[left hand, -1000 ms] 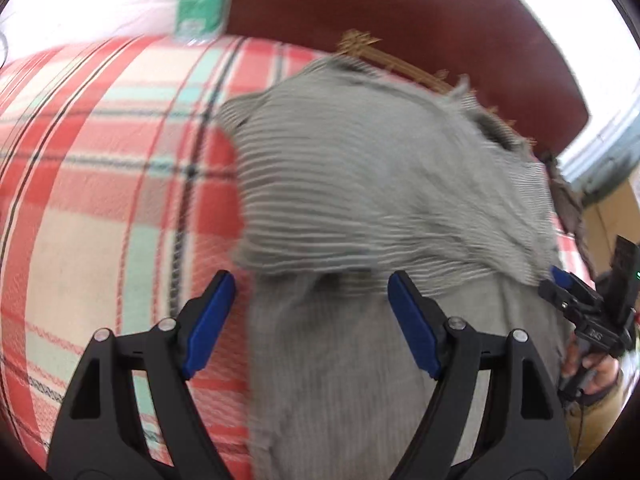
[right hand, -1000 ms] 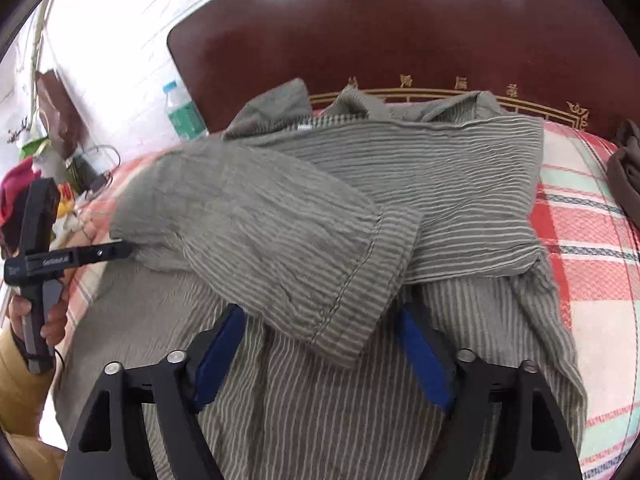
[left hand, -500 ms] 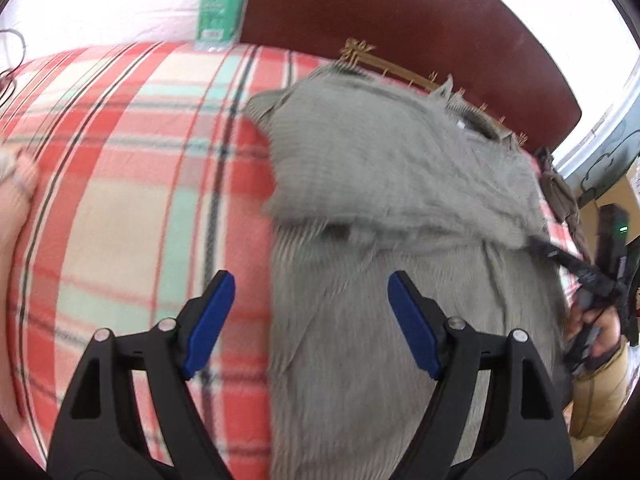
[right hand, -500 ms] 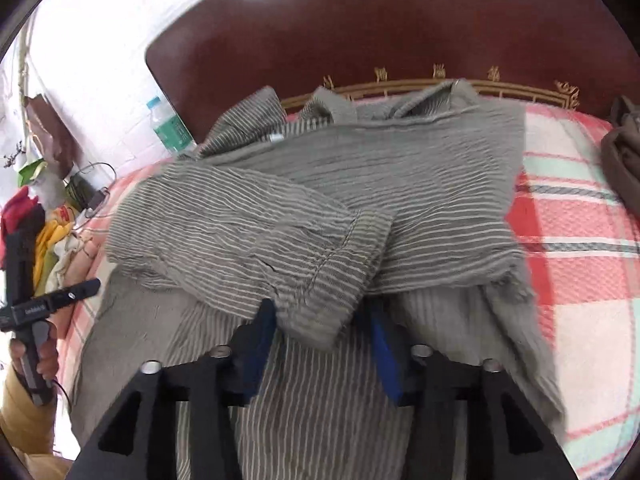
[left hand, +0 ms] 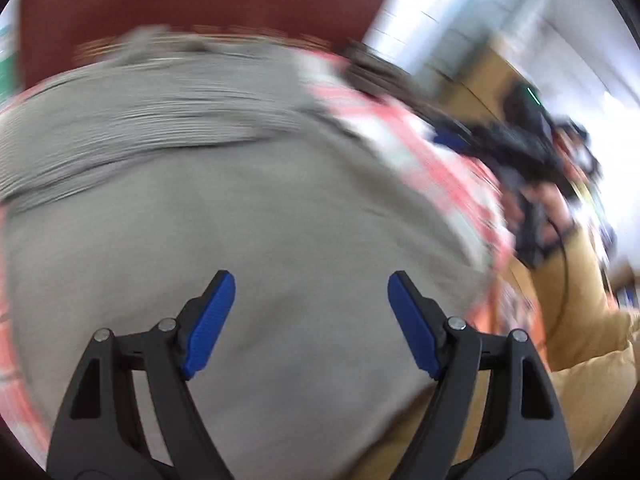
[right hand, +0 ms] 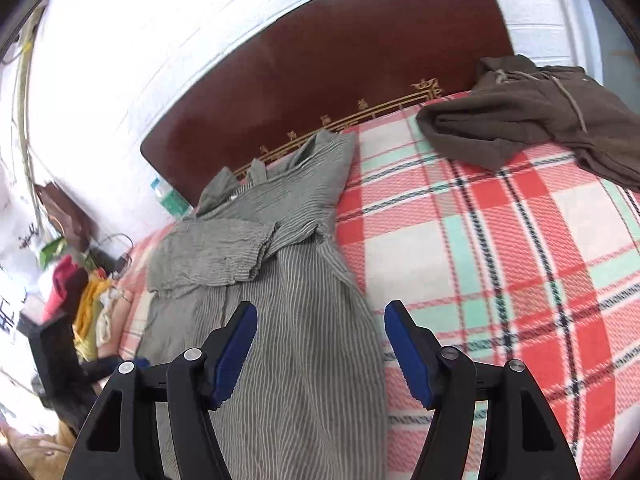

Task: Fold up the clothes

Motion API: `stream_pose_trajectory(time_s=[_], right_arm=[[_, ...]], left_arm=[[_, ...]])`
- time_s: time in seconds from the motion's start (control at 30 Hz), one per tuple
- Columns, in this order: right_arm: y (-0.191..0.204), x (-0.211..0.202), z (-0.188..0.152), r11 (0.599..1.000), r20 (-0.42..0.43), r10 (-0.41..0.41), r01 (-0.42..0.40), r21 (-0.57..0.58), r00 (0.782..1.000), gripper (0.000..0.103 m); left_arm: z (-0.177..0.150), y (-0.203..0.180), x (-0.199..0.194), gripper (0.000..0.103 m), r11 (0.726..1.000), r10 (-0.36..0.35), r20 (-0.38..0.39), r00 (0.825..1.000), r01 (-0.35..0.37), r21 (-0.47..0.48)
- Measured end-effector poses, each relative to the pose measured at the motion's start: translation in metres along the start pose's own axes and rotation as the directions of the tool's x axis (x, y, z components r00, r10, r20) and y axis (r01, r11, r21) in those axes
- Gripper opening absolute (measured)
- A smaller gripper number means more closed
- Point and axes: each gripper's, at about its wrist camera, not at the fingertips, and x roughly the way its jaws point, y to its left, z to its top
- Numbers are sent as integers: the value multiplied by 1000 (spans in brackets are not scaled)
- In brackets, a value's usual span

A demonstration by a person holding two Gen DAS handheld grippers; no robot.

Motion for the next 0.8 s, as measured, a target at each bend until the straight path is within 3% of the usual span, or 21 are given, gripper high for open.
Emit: stream_pose_trajectory(time_s=[0.07, 0.2, 0.47, 0.6, 0.8], right_arm=[[-5, -7, 3, 1000, 9, 3, -3, 2, 1000, 80], [-17, -16, 9, 999, 16, 40, -40, 12, 999, 81], [-47, -17, 16, 995, 20, 74, -75, 61, 997, 81], [-59, -6, 18, 994, 4, 91, -91, 68, 996, 81], [-69, 17, 23, 992, -26, 103, -101, 70, 994, 81]], left_arm=[[12, -41, 28, 80, 996, -34, -51, 998, 38, 78], [29, -101, 79, 80, 988, -18, -151, 988, 41, 151], [32, -144, 143, 80, 996, 74, -315, 946, -51, 79], [31, -148, 147, 83, 991, 131, -321, 938, -119, 57], [23, -157, 147, 83, 973, 227, -296, 928, -204, 108]])
